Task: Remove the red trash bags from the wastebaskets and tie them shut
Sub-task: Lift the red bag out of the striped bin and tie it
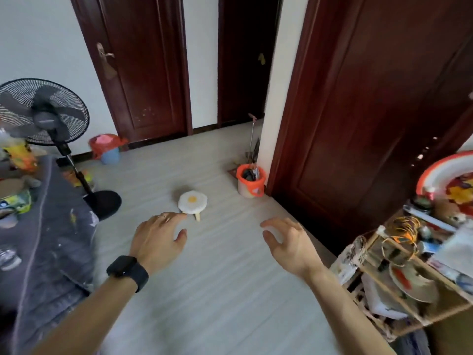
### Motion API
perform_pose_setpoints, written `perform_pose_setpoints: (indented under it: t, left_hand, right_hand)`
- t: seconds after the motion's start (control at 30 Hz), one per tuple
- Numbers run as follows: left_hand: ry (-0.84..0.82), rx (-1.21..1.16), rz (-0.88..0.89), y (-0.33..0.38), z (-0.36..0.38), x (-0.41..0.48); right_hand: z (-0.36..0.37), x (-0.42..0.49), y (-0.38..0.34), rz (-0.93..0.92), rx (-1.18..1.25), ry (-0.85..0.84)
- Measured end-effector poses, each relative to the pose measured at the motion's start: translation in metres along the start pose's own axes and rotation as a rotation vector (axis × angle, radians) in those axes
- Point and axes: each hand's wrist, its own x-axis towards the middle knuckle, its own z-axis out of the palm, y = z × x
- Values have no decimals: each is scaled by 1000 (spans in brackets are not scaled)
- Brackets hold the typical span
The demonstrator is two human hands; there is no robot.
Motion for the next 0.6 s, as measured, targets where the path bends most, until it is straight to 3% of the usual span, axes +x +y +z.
perform_pose_setpoints:
  t: [0.3,0.6]
  left_hand:
    - [-37,-59,48,-73,56,233]
    - [-153,-138,142,-88,109,420]
  right_hand:
    - [68,221,31,40,-3,56]
    - [109,380,68,166,2,78]
